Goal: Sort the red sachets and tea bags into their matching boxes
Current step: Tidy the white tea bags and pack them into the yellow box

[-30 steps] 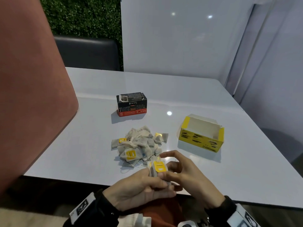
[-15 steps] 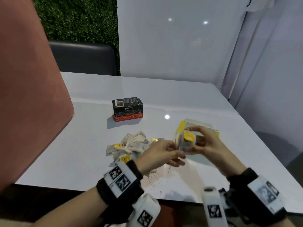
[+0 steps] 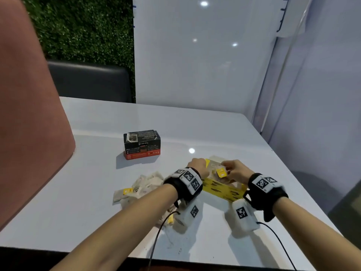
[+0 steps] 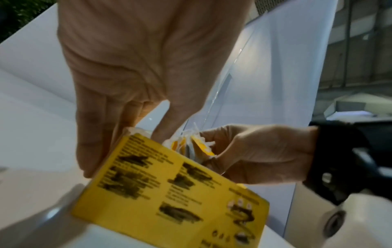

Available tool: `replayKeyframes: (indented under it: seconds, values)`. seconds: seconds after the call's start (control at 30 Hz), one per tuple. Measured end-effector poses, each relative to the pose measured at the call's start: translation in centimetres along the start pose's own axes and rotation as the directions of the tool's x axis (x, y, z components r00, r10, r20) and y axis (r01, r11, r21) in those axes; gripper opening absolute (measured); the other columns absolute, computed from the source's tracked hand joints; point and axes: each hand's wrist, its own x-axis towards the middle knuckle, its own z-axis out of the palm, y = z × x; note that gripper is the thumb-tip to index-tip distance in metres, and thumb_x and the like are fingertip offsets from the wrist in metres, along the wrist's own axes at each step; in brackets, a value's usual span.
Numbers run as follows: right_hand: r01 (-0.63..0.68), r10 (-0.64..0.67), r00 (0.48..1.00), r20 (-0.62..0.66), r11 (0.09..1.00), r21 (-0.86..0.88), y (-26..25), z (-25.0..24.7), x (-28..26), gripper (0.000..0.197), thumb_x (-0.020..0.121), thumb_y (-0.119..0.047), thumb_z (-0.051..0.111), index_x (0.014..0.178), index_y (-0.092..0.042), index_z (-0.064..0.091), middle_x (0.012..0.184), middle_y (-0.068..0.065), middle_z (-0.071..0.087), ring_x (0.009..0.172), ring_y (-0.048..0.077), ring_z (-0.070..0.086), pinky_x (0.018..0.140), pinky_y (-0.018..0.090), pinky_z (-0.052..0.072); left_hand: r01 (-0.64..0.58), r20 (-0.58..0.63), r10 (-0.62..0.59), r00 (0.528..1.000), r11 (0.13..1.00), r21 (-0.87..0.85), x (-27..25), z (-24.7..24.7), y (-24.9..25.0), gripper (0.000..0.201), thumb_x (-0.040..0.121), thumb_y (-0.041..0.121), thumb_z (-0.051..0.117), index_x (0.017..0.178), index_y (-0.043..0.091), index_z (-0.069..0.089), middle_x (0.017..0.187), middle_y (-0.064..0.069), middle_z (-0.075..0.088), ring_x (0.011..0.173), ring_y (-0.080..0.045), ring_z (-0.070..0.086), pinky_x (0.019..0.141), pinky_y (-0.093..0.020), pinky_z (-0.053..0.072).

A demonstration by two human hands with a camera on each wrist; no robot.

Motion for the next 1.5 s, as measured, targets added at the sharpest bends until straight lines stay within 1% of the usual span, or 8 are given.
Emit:
replayKeyframes:
  seconds: [0.07,0.13,0.4,0.6,1.03,1.17,1.3,1.5]
  values:
    - [-0.002,0.001,0.997,0.072,1.000,0.018,-0.5,0.1,0.4,0.036,0.075,0.025,0.048,0.083,-0.008,0.059,0.069,0.007,0.056,0.051,0.008,0.056,0.054,0.024,0.048,0.028,-0.017,-0.030,0.999,0.997,-0.076,0.3,-0.2,-0.4,0.026,0.088,0.003,0.042,0.062,0.004,0.038,0.069,-0.010,0.043,0.066,-0.028,0.049,0.058,-0.032,0.043]
    - [0.010,-0.011,0.993,0.116,1.000,0.004,-0.9,0.4,0.8,0.036,0.075,0.026,0.049,0.093,-0.004,0.059,0.073,0.007,0.058,0.055,0.008,0.058,0.055,0.021,0.050,0.038,0.002,-0.039,0.999,0.986,-0.159,0.6,-0.6,-0.8,0.028,0.087,0.003,0.041,0.060,0.007,0.038,0.067,-0.009,0.046,0.074,-0.031,0.059,0.072,-0.037,0.052]
    - [0.080,-0.022,0.989,0.143,0.906,-0.416,-1.7,2.6,1.2,0.028,0.081,-0.006,0.060,0.106,-0.018,0.066,0.091,-0.004,0.063,0.086,0.014,0.056,0.083,0.032,0.047,0.075,0.087,-0.047,0.995,0.930,-0.360,0.8,-0.7,-1.8,0.018,0.087,-0.001,0.038,0.093,-0.001,0.055,0.106,-0.028,0.065,0.091,-0.036,0.069,0.085,-0.042,0.056]
    - [0.048,0.015,0.984,0.177,0.937,-0.346,-1.1,1.5,1.1,0.047,0.077,0.012,0.056,0.118,-0.010,0.056,0.098,0.008,0.060,0.090,0.022,0.057,0.082,0.037,0.052,0.082,0.097,-0.050,0.994,0.929,-0.360,0.9,-0.8,-2.2,0.017,0.088,-0.003,0.038,0.092,-0.002,0.055,0.101,-0.027,0.066,0.071,-0.029,0.066,0.087,-0.043,0.055]
    - [0.210,-0.148,0.972,0.181,0.893,-0.398,-1.1,2.8,0.5,0.029,0.082,-0.011,0.064,0.094,-0.037,0.062,0.094,-0.005,0.067,0.089,0.013,0.065,0.087,0.034,0.054,0.088,0.113,-0.048,0.992,0.921,-0.380,1.8,-0.5,-2.8,0.024,0.089,-0.003,0.042,0.106,-0.009,0.057,0.105,-0.028,0.065,0.089,-0.035,0.069,0.087,-0.043,0.055]
    - [0.193,-0.133,0.975,0.178,0.903,-0.383,-1.2,2.4,0.0,0.032,0.084,-0.002,0.060,0.108,-0.024,0.059,0.092,-0.007,0.063,0.086,0.011,0.062,0.085,0.029,0.053,0.070,0.128,-0.021,0.992,0.915,-0.396,1.5,-0.9,-2.9,0.034,0.092,0.019,0.054,0.113,-0.007,0.058,0.108,-0.019,0.066,0.092,-0.031,0.067,0.089,-0.039,0.054]
    - [0.134,-0.138,0.990,0.011,0.935,-0.329,-1.6,1.5,-1.0,0.034,0.085,0.014,0.046,0.110,-0.004,0.060,0.102,0.014,0.057,0.082,0.019,0.053,0.058,0.012,0.050,-0.021,0.061,0.052,0.997,0.905,-0.426,-1.4,-4.8,-4.4,0.038,0.095,0.023,0.052,0.123,-0.002,0.053,0.118,-0.015,0.062,0.101,-0.023,0.061,0.089,-0.032,0.051]
    - [0.348,-0.443,0.880,-0.172,0.847,-0.401,-5.9,4.7,-5.1,0.027,0.086,0.008,0.055,0.107,-0.007,0.062,0.105,0.003,0.060,0.089,0.015,0.057,0.076,0.018,0.042,-0.039,0.005,0.042,0.999,0.964,-0.263,-8.6,-9.6,-12.0,0.019,0.093,0.009,0.052,0.109,0.012,0.060,0.098,-0.004,0.069,0.081,-0.012,0.065,0.067,-0.020,0.050]
